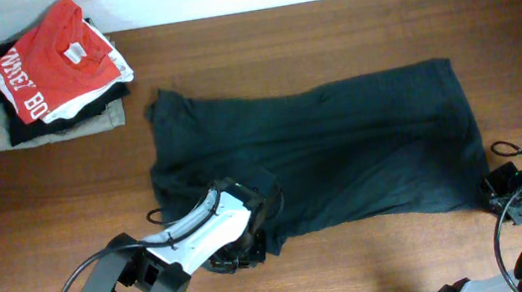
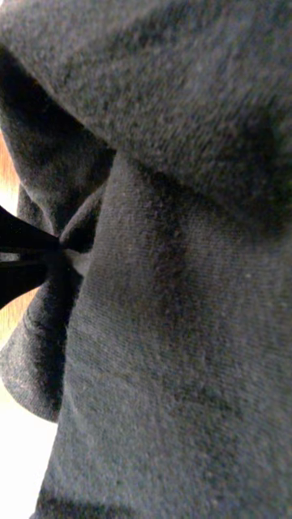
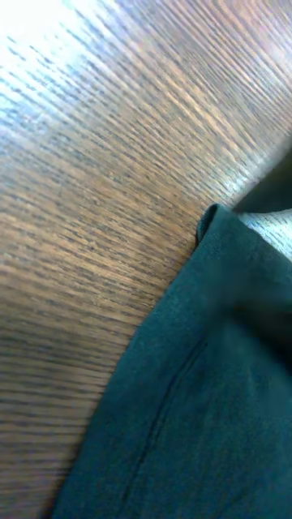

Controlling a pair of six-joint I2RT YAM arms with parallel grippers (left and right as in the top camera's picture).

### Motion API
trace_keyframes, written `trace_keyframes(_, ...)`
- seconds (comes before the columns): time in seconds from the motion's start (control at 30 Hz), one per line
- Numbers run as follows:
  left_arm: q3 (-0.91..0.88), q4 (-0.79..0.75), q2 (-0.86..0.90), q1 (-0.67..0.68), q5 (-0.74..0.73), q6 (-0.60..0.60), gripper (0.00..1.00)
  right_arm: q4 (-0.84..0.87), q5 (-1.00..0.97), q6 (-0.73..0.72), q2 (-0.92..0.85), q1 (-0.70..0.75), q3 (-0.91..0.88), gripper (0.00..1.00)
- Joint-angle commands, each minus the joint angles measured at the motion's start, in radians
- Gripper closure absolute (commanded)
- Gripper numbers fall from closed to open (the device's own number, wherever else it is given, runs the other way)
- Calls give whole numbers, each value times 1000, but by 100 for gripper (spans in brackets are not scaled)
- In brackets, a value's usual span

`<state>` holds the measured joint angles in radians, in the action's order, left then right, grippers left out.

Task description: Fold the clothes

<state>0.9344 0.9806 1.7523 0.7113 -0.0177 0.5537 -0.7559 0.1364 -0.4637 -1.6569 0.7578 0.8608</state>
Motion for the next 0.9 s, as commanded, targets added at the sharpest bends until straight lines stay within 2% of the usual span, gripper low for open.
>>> trace_keyframes(0.0,38,33,-12,2,14,-35,99,5,-16,-6,0,1,-6,91)
trace_keyframes(0.03,64,51,-47,2,14,-56,99,5,-16,-6,1,1,-6,96)
trace_keyframes(0.17,98,68,-328,-12,14,-77,99,12,19,-13,1,1,-6,96)
trace_keyframes(0.27,98,79,-426,-98,45,-84,99,36,54,-14,1,1,0,96)
trace_keyframes(0.33,98,42,-423,-213,183,-84,99,36,138,-14,1,1,48,96)
trace_keyframes(0.43,98,-63,-423,-311,192,-90,99,72,236,-18,1,1,91,96)
trace_keyframes(0.5,98,-188,-423,-372,199,-114,99,118,238,-25,1,1,93,96)
trace_keyframes(0.57,98,-258,-418,-381,214,-115,99,137,254,-25,1,1,93,96)
trace_keyframes(0.7,98,-355,-340,-381,277,-115,99,311,446,-24,1,-5,93,96)
trace_keyframes(0.87,98,-582,-185,-381,341,-114,99,654,455,-24,1,-193,93,96)
